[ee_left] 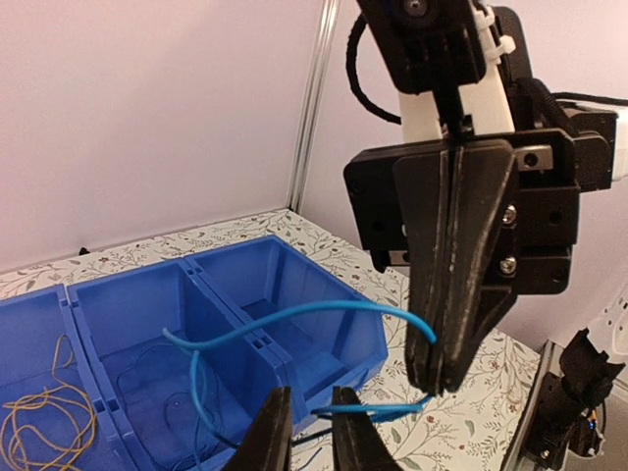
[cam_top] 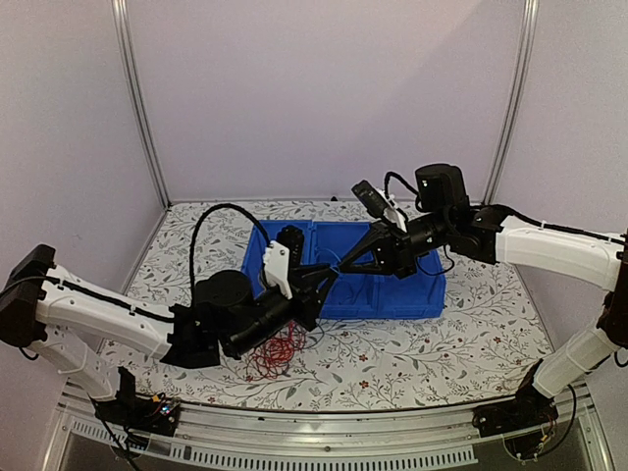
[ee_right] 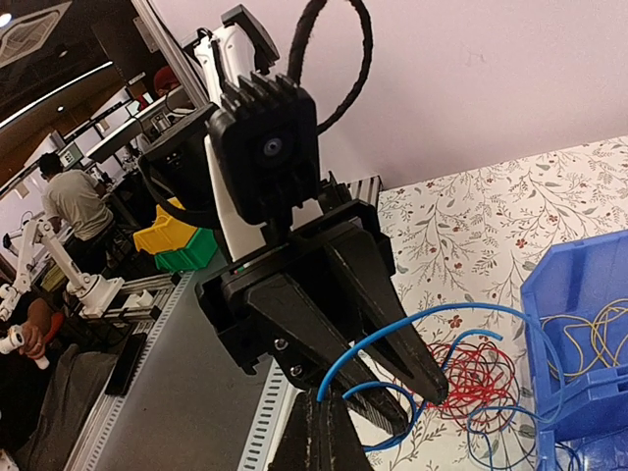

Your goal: Untangle the cables

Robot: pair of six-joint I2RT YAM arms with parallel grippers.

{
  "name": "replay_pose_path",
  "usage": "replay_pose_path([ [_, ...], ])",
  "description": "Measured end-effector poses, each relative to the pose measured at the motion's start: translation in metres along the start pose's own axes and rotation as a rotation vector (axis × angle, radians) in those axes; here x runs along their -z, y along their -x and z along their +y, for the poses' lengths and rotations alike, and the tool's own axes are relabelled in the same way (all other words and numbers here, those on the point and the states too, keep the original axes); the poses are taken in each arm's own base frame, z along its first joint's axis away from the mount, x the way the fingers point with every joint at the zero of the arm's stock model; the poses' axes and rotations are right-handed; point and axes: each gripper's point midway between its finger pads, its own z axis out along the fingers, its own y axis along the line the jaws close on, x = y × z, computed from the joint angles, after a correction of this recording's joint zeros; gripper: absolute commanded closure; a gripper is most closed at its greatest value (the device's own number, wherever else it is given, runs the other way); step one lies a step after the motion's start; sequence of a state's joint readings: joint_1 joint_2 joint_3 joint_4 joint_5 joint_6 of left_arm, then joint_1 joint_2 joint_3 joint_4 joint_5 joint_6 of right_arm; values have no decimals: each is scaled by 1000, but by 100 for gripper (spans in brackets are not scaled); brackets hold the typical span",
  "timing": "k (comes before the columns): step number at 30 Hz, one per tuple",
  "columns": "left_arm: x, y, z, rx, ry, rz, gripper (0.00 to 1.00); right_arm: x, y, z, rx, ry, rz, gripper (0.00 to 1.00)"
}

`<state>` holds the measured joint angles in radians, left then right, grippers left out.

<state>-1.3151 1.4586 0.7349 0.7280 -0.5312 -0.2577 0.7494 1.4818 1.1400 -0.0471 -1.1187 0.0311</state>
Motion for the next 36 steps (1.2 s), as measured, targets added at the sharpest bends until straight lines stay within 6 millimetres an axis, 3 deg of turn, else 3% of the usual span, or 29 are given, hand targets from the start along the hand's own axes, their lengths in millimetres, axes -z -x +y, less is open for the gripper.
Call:
replay_pose_path([
  [7,-10,1,-3,-23,1,-2,66,0,-1,0,-17,3,-3,100],
  [13,-26,-6,-10,-61,-3,16,67,2,1,-1,-24,1,-8,100],
  [20,-31,-6,4,16,46,15,72,6,2,-2,-27,-4,-14,100],
  [26,-40,-11,23,161,61,43,59,12,4,-7,-30,-24,-22,100],
  [36,-58,-42,24,274,56,118,54,14,-2,-14,-85,-53,-8,100],
])
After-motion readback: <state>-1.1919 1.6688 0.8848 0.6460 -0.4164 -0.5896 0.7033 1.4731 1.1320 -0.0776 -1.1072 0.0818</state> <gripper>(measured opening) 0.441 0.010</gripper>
